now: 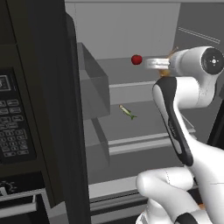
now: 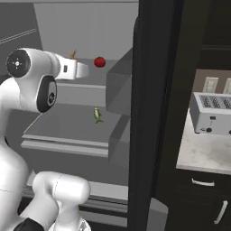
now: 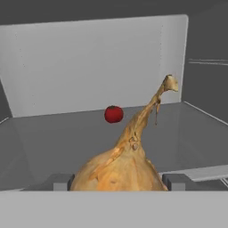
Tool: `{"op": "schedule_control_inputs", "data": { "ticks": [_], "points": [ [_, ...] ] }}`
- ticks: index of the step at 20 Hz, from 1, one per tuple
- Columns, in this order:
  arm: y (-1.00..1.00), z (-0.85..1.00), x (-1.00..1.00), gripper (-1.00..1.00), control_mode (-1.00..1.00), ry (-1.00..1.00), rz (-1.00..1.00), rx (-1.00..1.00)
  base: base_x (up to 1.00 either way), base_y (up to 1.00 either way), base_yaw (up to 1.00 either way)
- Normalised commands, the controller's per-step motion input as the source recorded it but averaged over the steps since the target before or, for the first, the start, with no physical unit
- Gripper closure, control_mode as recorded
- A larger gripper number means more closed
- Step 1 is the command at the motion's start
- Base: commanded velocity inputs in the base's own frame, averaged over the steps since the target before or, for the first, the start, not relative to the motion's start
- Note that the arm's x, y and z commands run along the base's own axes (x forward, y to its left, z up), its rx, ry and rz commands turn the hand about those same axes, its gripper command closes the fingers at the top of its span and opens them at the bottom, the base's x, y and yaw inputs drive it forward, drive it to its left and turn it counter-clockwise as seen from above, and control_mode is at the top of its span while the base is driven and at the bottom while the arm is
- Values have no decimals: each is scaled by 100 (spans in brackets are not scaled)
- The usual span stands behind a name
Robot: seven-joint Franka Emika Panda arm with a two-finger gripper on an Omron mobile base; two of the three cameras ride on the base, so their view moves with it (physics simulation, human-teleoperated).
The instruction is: Transport the chicken drumstick and onion to the fridge. Place the chicken drumstick on the rack containing meat and place the onion on the rack containing the vegetable, ensuring meats and vegetables are on different racks.
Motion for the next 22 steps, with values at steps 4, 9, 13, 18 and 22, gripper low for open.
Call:
{"op": "schedule_control_inputs", "data": {
  "ticks": [4,9,13,18,22],
  "points": [
    [0,-16,71,100,-100,3,0,0,0,0,0],
    [0,-19,62,100,-100,12,0,7,0,0,0],
    [0,-34,41,100,-100,14,0,7,0,0,0],
    [0,-34,37,100,-100,8,0,5,0,0,0],
    [0,-26,27,100,-100,1,0,3,0,0,0]
  ]
}}
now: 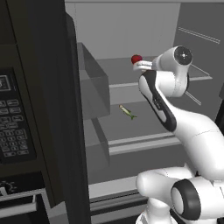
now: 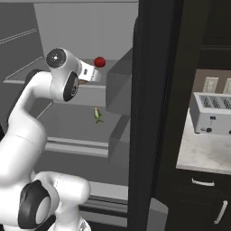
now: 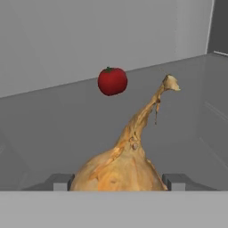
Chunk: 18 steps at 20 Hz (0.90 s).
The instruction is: Transport the chicken drumstick and onion to the fridge. Place the chicken drumstick on the rack containing meat and place the onion on the rack containing the vegetable, ensuring meats and vegetables are on different racks.
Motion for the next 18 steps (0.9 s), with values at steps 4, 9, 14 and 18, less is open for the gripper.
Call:
{"op": "schedule_control_inputs", "data": {
  "ticks": [4,9,14,18],
  "points": [
    [0,-26,23,100,-100,0,0,3,0,0,0],
    [0,-14,29,100,-100,0,0,0,0,0,0],
    [1,-36,54,100,-100,0,-5,0,0,0,0],
    [0,-57,45,100,-100,0,-2,0,0,0,0]
  ]
}}
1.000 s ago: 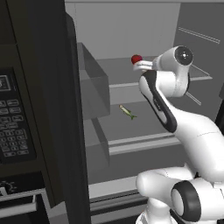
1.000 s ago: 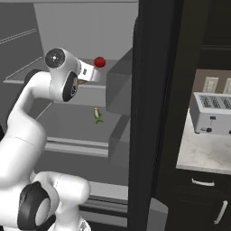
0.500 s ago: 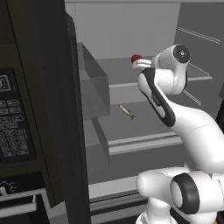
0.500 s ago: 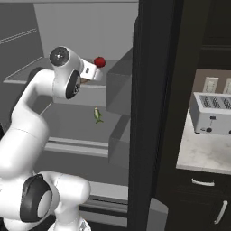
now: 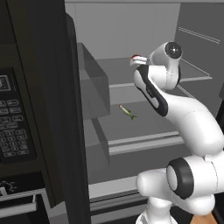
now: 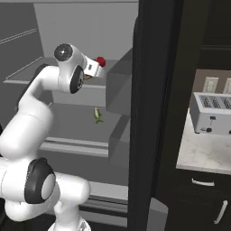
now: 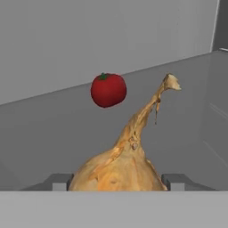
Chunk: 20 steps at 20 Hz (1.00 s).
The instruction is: Transport the chicken drumstick and onion to the fridge. Place the chicken drumstick on the rack containing meat and place the onion on the rack containing the vegetable, ensuring meats and vegetables are on different racks.
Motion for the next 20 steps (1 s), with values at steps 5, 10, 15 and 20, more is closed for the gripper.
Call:
{"op": "schedule_control_inputs", "data": {
  "ticks": [5,10,15,20],
  "points": [
    [3,-68,49,-100,-100,2,0,0,0,0,0],
    [0,-15,46,-100,-100,0,-1,0,0,0,0],
    [0,-22,27,-100,-100,1,-2,0,0,0,0],
    [0,-6,-2,-100,-100,1,-3,0,0,0,0]
  ]
}}
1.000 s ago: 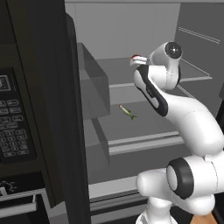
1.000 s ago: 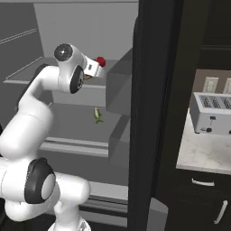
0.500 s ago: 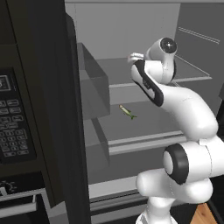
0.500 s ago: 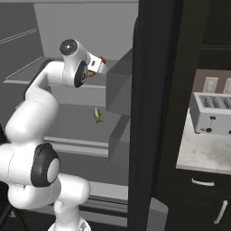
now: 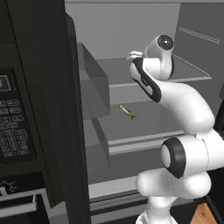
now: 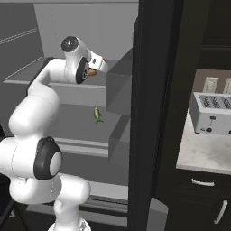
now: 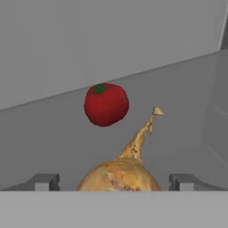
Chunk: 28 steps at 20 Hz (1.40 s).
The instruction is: Transport the chicken drumstick and onion to the fridge. Place the chicken drumstick on the rack containing meat and place the onion on the rack containing the vegetable, ensuring meats and vegetables are on different racks.
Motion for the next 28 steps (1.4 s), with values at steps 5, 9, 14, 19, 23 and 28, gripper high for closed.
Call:
{"op": "schedule_control_inputs", "data": {
  "ticks": [5,9,14,19,23,28],
  "points": [
    [3,2,-16,-100,-100,6,-3,0,0,0,0],
    [0,0,-31,-100,-100,8,0,0,0,0,0],
    [0,4,-54,-100,-100,2,0,0,0,0,0],
    [14,0,-69,-100,-100,0,8,0,0,0,0],
    [9,1,-86,-100,-100,14,9,0,0,0,0],
    [8,4,-100,-100,-100,32,10,-4,0,0,0]
  ]
}}
